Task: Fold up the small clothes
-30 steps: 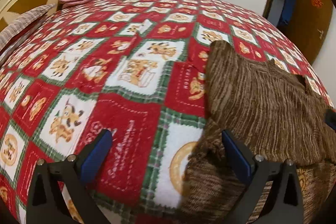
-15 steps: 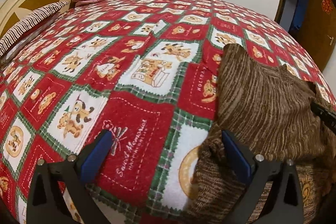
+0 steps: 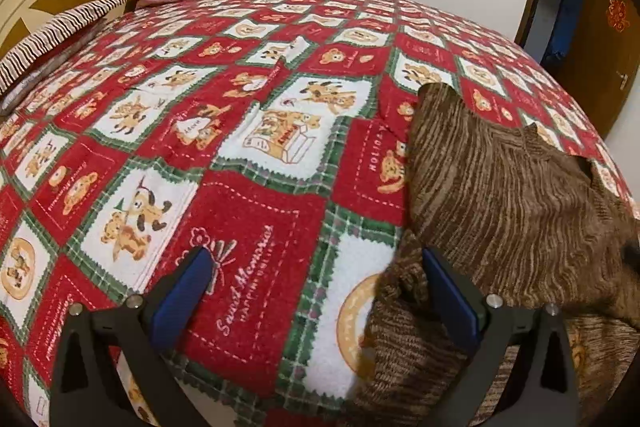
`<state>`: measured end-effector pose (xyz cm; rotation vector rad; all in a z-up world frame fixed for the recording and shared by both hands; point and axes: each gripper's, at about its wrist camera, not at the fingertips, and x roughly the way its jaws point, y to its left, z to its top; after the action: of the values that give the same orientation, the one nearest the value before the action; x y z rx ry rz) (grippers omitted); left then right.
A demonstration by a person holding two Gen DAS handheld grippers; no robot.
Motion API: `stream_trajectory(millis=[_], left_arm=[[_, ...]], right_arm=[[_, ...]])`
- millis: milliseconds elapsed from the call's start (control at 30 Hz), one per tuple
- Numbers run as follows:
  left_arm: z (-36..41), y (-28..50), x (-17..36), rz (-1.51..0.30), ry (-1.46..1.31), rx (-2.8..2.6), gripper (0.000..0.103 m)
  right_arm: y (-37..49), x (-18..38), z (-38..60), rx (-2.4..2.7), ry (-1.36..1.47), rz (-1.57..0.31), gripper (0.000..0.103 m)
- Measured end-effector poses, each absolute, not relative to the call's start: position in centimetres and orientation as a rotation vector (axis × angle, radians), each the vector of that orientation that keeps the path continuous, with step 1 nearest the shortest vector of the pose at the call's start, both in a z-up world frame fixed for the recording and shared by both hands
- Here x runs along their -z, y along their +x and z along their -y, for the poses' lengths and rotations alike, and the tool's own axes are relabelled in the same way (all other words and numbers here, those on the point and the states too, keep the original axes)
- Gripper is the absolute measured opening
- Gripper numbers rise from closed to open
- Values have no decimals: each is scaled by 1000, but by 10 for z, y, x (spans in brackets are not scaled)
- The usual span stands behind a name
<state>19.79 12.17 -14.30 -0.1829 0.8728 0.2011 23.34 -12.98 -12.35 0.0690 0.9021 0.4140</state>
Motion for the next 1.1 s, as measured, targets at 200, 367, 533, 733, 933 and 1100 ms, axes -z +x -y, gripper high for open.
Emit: stream_trajectory(millis=[200, 367, 533, 733, 933, 1100], left_arm=[[-118, 187, 143, -894, -125, -135, 103], [-127, 158, 136, -926, -125, -34, 103], [-162, 83, 117, -793, -195, 145, 103], [-190, 29, 92, -734, -156, 186, 103], [-191, -1, 88, -779, -164, 258, 103], [-184, -22, 95, -815, -136, 299, 103]], right_arm=[[186, 157, 142, -434, 97, -1006, 34], [125, 123, 172, -354, 96, -967, 34], [31, 78, 232, -168, 88, -823, 37], [-44, 65, 273, -137, 165, -857, 55], [-71, 99, 262, -180, 150, -961, 55], [-82, 142, 253, -100, 67, -1046, 55]])
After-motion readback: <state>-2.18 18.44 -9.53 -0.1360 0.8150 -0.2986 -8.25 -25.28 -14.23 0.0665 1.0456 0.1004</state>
